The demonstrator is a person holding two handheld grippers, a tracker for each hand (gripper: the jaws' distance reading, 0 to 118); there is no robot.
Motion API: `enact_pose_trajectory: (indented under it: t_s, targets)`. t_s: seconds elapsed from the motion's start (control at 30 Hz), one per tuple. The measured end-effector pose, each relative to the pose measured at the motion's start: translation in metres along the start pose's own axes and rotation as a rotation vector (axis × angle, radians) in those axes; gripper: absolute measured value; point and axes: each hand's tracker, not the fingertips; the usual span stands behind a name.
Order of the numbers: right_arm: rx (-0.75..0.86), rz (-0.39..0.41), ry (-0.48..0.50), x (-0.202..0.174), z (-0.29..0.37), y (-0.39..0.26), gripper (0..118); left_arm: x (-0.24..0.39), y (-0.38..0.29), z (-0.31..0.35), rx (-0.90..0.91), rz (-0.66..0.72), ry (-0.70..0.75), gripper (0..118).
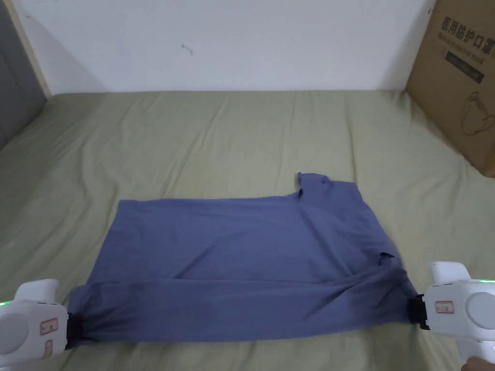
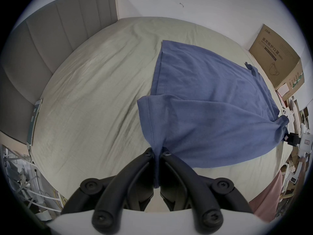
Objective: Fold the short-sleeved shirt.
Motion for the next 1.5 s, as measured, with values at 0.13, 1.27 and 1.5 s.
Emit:
enact_pose_trajectory:
  t_s: [0.13, 1.27, 1.5]
  targets:
    - [0.017, -0.024, 0.044, 0.007, 0.019, -0.004, 5, -0.007, 0.001, 0.016, 0.018, 0.015, -0.022, 4]
    - [0.119, -0.068, 0.097, -0.001, 0.045, 0.005, 0, 0.045, 0.020, 0.024, 0.062, -0.071, -0.060, 0]
    - [0.088, -0.052, 0.124, -0.008, -0.006, 0.081, 0, 0.046, 0.054, 0.000, 0.055, -0.046, -0.044, 0]
